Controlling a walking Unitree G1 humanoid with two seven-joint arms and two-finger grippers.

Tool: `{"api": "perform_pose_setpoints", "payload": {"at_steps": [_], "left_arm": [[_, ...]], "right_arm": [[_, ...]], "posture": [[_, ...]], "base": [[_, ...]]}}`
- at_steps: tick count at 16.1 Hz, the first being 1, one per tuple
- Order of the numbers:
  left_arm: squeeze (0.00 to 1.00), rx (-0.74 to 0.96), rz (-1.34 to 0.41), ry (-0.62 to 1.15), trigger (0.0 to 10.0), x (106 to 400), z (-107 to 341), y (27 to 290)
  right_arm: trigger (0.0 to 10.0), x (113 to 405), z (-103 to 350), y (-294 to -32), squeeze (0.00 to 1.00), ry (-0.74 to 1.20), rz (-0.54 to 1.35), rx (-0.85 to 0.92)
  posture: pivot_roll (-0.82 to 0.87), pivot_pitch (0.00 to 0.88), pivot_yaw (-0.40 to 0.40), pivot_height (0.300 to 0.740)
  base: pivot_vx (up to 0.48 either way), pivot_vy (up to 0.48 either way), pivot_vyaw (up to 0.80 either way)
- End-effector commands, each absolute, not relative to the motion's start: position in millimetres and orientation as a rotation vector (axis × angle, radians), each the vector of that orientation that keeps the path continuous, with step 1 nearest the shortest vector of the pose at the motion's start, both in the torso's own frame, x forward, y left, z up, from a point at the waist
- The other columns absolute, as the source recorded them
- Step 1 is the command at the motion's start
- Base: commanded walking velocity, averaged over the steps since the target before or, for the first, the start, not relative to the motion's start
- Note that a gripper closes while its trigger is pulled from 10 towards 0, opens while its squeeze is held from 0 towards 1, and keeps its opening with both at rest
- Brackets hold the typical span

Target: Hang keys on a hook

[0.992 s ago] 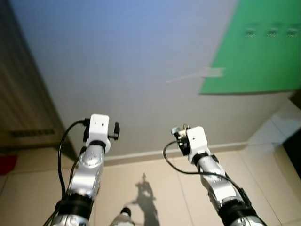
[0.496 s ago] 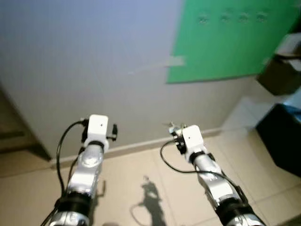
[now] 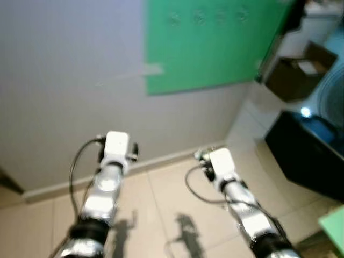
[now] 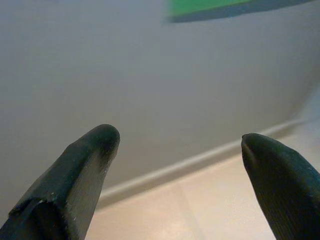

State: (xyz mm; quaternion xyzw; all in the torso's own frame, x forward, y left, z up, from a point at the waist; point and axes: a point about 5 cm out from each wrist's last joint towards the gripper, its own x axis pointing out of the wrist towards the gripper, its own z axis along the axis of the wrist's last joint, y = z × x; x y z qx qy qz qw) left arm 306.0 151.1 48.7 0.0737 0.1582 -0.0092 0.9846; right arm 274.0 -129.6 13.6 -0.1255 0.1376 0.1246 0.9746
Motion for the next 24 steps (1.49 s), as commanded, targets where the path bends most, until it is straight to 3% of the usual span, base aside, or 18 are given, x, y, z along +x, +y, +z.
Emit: {"api": "perform_pose_setpoints", "payload": {"at_steps": [1, 4, 6, 13, 24], "left_arm": [[0.0, 0.168, -0.007, 0.316, 10.0, 307.7, 50.8, 154.2], [0.0, 0.211, 0.05, 0.322, 10.0, 309.9, 49.9, 160.2], [0.0, 0.154, -0.026, 0.282, 10.0, 309.7, 54.2, 150.4], [0.0, 0.162, -0.028, 0.292, 10.0, 312.1, 53.4, 150.6], [0.0, 0.188, -0.069, 0.292, 10.0, 314.2, 52.9, 145.8]], "right_arm": [[10.0, 280.0, 20.8, -128.2, 0.0, 0.253, 0.251, -0.254], [10.0, 279.9, 19.8, -129.4, 0.0, 0.26, 0.252, -0.256], [10.0, 279.7, 20.2, -129.7, 0.0, 0.259, 0.251, -0.26], [10.0, 280.9, 20.5, -128.5, 0.0, 0.265, 0.243, -0.264], [10.0, 280.4, 19.7, -125.3, 0.0, 0.268, 0.242, -0.26]], "posture": [[0.02, 0.0, -0.051, 0.74], [0.02, 0.0, -0.051, 0.74], [0.02, 0.0, -0.049, 0.74], [0.01, 0.0, -0.036, 0.74], [0.0, 0.0, -0.025, 0.74]], "base": [[0.405, -0.255, 0.0], [0.264, -0.177, 0.0], [0.0, 0.0, 0.0], [0.388, 0.282, 0.0], [0.472, 0.0, 0.0]]}}
